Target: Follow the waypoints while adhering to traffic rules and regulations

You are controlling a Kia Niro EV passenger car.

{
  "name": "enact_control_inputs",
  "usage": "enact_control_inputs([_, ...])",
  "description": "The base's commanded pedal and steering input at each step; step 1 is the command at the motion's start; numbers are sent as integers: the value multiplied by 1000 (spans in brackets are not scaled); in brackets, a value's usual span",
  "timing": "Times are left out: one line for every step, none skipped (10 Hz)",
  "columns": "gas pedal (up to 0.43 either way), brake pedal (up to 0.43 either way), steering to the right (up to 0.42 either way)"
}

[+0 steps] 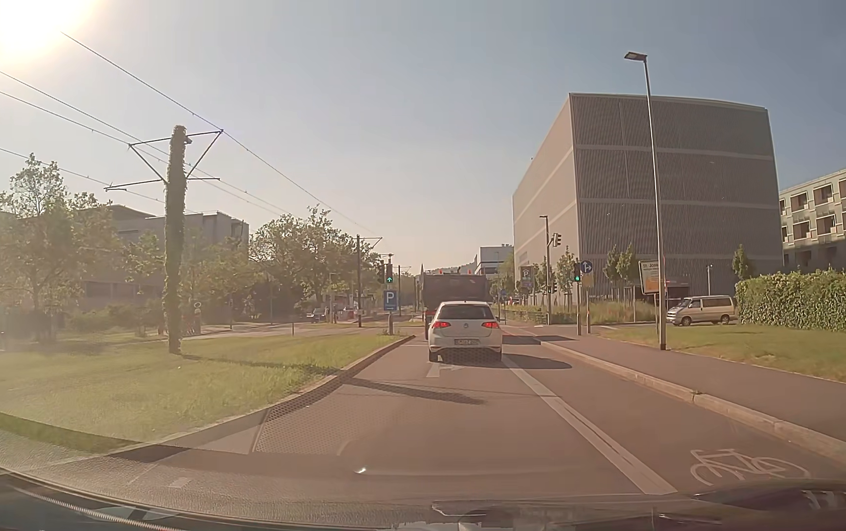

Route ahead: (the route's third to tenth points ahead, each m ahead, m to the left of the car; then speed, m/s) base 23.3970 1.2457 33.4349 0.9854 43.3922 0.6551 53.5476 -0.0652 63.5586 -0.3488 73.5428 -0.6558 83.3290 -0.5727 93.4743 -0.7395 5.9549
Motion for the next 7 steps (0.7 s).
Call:
enact_control_inputs([110, 0, 10])
enact_control_inputs([118, 0, 9])
enact_control_inputs([118, 0, 9])
enact_control_inputs([118, 0, 9])
enact_control_inputs([118, 0, 9])
enact_control_inputs([118, 0, 9])
enact_control_inputs([118, 0, 8])
